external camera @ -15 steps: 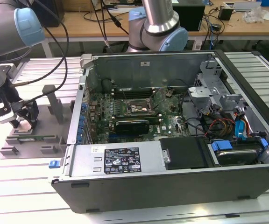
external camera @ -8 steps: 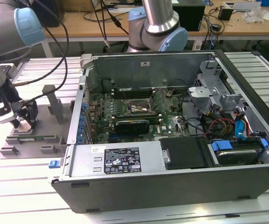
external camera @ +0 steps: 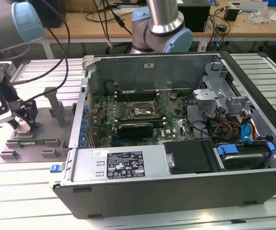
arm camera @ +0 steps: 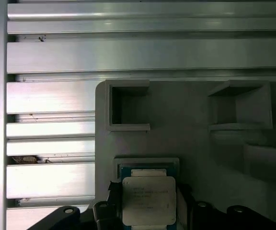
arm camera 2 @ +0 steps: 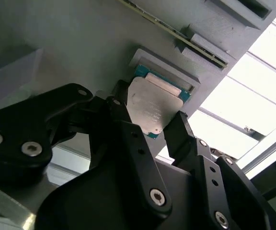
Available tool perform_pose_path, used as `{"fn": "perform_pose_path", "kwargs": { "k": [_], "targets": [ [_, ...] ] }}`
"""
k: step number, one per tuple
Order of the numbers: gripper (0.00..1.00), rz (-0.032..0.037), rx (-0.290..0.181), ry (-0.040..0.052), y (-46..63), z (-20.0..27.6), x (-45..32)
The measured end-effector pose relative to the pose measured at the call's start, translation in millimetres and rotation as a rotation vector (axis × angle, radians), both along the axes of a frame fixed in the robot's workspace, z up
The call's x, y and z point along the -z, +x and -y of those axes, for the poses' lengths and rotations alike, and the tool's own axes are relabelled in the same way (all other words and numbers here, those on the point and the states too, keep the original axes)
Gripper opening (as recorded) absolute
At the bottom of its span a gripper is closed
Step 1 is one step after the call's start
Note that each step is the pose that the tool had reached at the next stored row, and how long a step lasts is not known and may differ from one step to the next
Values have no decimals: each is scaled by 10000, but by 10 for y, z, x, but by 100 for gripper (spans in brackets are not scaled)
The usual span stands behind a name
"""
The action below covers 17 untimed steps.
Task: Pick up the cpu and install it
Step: 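Pick up the cpu and move it towards the insertion slot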
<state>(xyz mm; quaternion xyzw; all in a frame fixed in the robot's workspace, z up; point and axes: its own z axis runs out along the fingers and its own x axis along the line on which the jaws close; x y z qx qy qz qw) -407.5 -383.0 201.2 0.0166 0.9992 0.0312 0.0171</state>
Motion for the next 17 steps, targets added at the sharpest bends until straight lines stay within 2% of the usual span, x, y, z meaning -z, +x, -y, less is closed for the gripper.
{"fn": "perform_pose_path", "kwargs": {
  "k": [8,17],
  "targets": [
    [54,-1,-1,-1,0,-2,-193],
    [54,-1,0,0,0,-5,-326]
  ]
}}
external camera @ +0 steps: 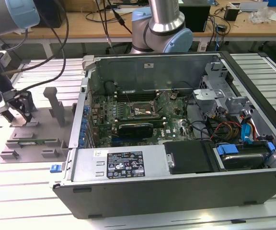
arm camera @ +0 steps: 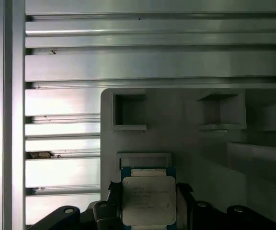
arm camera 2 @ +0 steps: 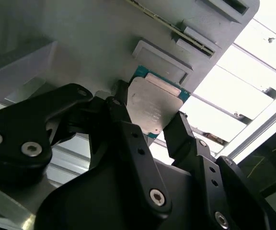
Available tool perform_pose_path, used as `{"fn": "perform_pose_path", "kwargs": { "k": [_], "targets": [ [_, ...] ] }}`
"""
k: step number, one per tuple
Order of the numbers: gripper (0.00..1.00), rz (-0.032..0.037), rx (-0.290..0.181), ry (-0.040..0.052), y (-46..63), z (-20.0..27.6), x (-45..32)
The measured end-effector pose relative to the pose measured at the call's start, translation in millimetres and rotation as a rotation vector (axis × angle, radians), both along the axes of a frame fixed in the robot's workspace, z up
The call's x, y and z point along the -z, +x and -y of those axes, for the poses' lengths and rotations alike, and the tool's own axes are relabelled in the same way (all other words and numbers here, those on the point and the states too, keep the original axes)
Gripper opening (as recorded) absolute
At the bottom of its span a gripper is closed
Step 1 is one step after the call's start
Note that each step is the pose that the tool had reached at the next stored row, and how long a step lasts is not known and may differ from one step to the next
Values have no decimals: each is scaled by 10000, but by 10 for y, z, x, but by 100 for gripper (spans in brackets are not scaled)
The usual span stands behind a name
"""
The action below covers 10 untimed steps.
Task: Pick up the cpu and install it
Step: 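Pick up the cpu and move it towards the insertion slot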
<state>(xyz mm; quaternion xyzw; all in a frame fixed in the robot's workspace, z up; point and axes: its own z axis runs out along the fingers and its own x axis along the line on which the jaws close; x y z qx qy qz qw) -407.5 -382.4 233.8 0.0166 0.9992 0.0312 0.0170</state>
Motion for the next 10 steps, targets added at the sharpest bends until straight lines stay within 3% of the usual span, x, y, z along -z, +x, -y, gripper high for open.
{"fn": "perform_pose_path", "kwargs": {
  "k": [1,3,5,8,10],
  "targets": [
    [54,0,-1,-14,0,-9,-131],
    [54,0,0,-17,0,-14,-322],
    [54,0,0,-20,0,-19,-452],
    [54,1,0,-33,0,-33,-825],
    [54,0,-1,-33,0,-38,-994]
  ]
}}
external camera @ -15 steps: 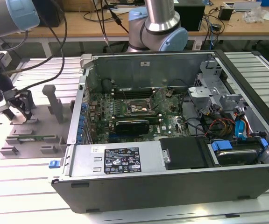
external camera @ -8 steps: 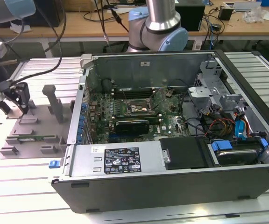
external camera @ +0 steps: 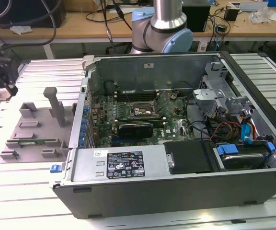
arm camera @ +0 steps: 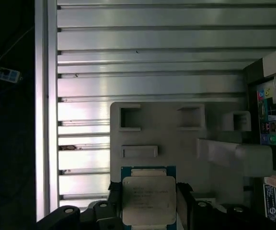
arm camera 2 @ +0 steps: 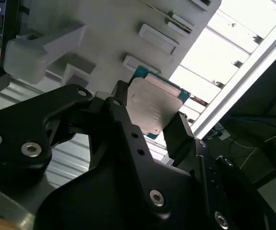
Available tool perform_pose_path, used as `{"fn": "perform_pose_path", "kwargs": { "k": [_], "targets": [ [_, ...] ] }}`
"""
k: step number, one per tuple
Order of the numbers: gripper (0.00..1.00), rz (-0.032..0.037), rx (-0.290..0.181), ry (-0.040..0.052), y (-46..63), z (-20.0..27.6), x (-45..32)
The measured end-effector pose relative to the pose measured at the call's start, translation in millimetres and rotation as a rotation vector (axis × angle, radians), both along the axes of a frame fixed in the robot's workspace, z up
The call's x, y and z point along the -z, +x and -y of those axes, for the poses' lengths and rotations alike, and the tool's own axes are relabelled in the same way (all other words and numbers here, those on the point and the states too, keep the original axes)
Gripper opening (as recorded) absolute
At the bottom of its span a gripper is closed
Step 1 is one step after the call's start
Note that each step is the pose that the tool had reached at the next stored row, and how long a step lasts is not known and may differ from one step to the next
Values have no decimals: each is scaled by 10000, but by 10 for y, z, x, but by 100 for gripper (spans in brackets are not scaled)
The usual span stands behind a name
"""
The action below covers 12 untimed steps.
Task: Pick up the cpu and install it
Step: 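Pick up the cpu and move it towards the insertion slot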
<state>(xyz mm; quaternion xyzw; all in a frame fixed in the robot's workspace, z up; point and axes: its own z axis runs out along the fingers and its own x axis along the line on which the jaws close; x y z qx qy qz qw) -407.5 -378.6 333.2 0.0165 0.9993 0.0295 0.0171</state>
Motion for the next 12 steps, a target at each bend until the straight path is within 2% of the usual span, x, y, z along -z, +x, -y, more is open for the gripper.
{"fn": "perform_pose_path", "kwargs": {
  "k": [3,6,8,10,12],
  "targets": [
    [54,0,0,-3,0,-6,-146],
    [54,1,0,-6,0,-10,-234],
    [54,2,0,-7,0,-14,-359],
    [54,1,1,-7,0,-17,-450],
    [54,0,1,-7,0,-18,-499]
  ]
}}
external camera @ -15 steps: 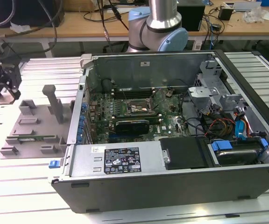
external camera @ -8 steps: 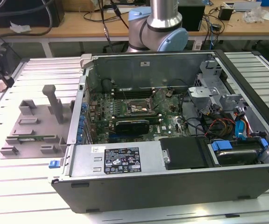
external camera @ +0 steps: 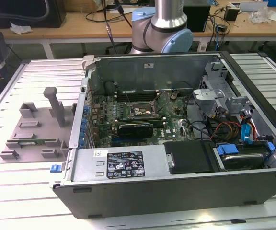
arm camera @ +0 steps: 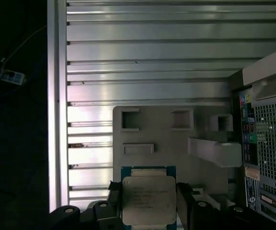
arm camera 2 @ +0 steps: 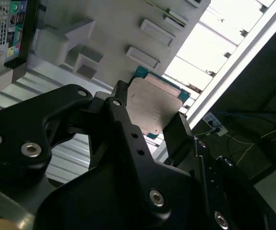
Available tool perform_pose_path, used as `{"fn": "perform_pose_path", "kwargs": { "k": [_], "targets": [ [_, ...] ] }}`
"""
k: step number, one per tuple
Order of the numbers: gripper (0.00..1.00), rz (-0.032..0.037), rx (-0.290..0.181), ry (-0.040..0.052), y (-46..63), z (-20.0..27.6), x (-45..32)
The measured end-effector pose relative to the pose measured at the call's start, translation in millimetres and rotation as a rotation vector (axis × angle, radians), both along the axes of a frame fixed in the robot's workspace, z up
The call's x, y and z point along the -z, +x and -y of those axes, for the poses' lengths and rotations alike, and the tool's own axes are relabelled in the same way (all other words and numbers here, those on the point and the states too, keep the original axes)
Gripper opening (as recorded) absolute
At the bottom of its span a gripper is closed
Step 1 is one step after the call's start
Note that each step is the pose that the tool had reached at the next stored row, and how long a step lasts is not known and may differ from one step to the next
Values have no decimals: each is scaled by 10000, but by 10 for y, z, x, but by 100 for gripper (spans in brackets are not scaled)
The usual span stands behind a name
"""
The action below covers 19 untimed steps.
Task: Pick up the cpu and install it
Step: 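Pick up the cpu and move it towards the insertion slot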
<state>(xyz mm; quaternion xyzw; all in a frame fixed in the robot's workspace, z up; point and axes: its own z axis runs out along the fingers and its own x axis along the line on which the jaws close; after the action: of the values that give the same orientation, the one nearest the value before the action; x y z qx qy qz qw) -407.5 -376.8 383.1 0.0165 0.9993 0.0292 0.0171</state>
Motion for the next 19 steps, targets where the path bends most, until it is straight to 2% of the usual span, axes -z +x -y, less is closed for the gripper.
{"fn": "perform_pose_path", "kwargs": {
  "k": [5,11,16,19],
  "targets": [
    [54,0,0,0,0,-2,-140],
    [54,1,0,-1,0,-4,-260],
    [54,-3,1,-2,8,-5,-271],
    [54,1,0,0,75,-4,-268]
  ]
}}
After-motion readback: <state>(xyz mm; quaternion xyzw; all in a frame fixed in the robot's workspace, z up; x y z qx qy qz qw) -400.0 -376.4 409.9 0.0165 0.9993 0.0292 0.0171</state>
